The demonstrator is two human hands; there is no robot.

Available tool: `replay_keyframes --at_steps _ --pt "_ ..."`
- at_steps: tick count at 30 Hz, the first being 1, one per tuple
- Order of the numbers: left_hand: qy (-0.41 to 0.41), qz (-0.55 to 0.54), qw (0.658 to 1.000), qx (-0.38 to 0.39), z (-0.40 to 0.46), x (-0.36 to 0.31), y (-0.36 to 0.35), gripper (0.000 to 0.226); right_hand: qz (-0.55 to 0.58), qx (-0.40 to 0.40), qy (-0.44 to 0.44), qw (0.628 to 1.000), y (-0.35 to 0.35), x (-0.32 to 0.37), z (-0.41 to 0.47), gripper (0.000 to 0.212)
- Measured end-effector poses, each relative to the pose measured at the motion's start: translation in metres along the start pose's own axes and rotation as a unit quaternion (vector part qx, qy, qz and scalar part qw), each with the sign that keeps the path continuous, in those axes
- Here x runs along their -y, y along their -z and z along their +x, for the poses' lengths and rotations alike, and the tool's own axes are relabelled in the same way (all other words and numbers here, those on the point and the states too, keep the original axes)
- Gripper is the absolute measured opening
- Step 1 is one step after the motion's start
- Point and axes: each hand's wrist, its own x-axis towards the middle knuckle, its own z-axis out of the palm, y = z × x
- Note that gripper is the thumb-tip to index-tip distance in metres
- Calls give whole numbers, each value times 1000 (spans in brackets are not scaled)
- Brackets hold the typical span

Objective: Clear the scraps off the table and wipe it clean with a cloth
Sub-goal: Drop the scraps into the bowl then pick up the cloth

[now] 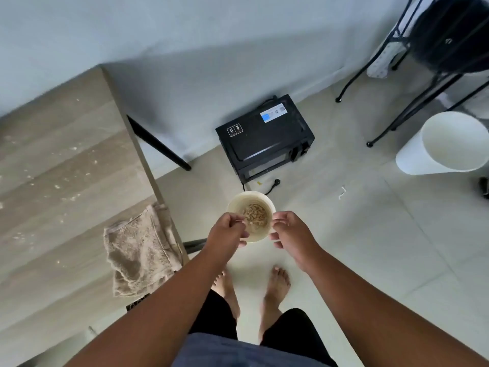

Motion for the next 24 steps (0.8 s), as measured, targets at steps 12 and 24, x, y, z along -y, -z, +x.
replay_keyframes --at_steps 12,24 --pt "-64 -87 993 -43 -121 -16 125 12 -92 95 79 988 -52 59 -101 17" --pt "-84 -167 975 -124 -150 54 312 11 -233 116 188 947 -215 66 -156 16"
